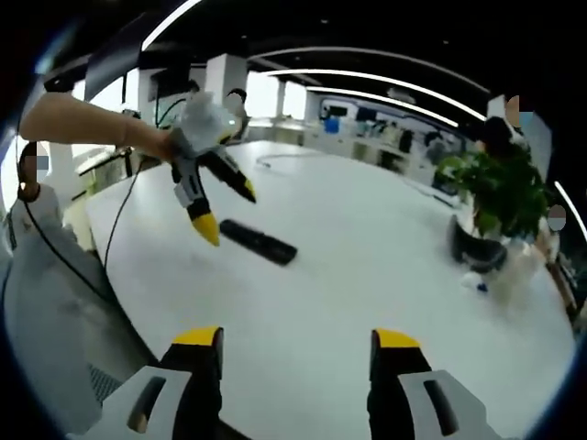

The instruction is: Press the specified remote control buttons in sequence, fully releasing each button before pressing the next.

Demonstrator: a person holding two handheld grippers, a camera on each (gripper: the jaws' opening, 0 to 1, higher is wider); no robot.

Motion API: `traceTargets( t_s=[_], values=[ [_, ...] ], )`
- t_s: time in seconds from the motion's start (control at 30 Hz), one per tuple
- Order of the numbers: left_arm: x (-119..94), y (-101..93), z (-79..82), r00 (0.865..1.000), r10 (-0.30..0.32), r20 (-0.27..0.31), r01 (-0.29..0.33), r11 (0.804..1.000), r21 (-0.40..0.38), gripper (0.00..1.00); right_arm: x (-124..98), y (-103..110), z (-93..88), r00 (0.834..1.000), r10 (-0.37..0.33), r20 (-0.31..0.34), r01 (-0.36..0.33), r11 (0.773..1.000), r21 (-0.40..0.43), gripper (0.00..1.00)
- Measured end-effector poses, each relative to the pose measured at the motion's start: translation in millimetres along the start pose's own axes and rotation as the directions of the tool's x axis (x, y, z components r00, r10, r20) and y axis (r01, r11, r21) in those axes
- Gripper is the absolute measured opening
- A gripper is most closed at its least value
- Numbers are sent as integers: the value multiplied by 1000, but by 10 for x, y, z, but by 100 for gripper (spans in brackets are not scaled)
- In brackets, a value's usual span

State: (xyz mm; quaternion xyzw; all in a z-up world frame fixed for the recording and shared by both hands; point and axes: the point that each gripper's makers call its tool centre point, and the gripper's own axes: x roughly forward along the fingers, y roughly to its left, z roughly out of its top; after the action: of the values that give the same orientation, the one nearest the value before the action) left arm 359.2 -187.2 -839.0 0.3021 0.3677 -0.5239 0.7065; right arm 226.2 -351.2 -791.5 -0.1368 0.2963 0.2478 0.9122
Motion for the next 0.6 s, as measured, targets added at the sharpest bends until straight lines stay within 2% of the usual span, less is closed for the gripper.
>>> traceTargets(
  t_s=[0.07,0.17,0.23,0.3,0.5,0.6],
  values=[
    [26,71,-20,1000,3,-9,-4,1000,-11,81,11,-10,-14,1000,-5,-12,5,1000,-2,64],
    [33,131,-39,1000,-1,8,1,998,-66,79,21,28,-22,1000,13,-20,-13,1000,-6,64],
    [55,153,-77,1000,3,-5,-3,997,-74,77,22,42,-35,999,11,-30,-12,1000,-21,64],
    [77,113,-97,1000,-2,-15,1,998,-57,76,9,15,-29,1000,-4,-26,4,1000,-24,64],
    [165,52,-99,999,-7,-39,8,999,44,62,-22,-55,-11,999,-33,-6,33,999,13,63],
    [208,48,-98,999,-13,-42,15,999,45,58,-20,-52,-11,999,-34,-7,34,999,4,63]
  ],
)
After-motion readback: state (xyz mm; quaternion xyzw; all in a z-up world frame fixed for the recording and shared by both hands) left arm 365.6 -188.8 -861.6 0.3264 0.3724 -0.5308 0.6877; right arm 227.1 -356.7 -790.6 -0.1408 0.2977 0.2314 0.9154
